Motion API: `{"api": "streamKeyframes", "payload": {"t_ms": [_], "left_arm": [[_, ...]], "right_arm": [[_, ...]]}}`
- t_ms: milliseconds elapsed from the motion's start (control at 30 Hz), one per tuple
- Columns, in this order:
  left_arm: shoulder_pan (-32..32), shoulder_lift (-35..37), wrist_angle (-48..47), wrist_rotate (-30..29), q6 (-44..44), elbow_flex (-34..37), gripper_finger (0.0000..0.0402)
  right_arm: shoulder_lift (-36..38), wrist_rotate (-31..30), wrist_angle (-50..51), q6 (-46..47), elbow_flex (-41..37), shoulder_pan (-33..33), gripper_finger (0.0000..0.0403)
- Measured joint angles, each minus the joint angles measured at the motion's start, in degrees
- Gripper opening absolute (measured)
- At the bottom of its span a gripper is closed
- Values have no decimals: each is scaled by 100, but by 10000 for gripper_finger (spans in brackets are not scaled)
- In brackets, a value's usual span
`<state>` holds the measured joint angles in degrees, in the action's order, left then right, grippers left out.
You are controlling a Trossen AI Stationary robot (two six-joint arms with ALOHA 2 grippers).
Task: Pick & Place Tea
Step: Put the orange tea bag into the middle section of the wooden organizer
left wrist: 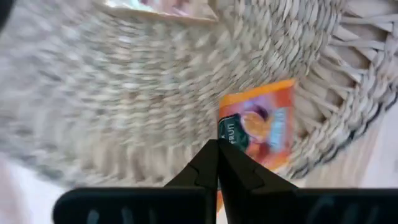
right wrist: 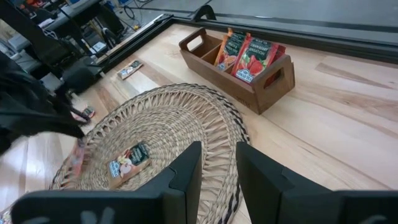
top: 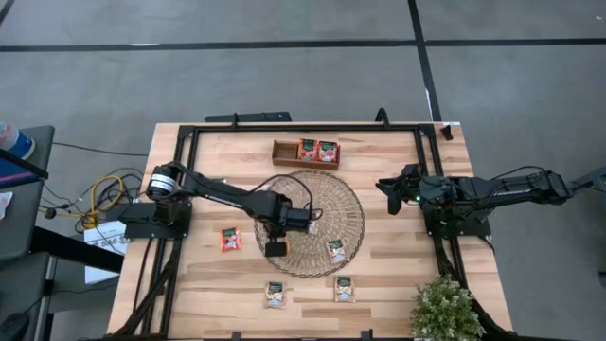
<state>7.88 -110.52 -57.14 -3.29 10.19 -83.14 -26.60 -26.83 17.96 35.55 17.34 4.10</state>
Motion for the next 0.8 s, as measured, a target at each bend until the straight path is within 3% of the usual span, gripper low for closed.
{"api": "streamKeyframes", "payload": {"t_ms": [467, 800], "left_arm": [[-475, 4, -1030, -1997, -1324, -2155, 0], [-1304, 4, -701, -2660, -2888, -2574, 0]], "right_arm": [[-1, -2, -4, -1, 0, 0, 93], [1, -11, -7, -2, 0, -1, 93]]}}
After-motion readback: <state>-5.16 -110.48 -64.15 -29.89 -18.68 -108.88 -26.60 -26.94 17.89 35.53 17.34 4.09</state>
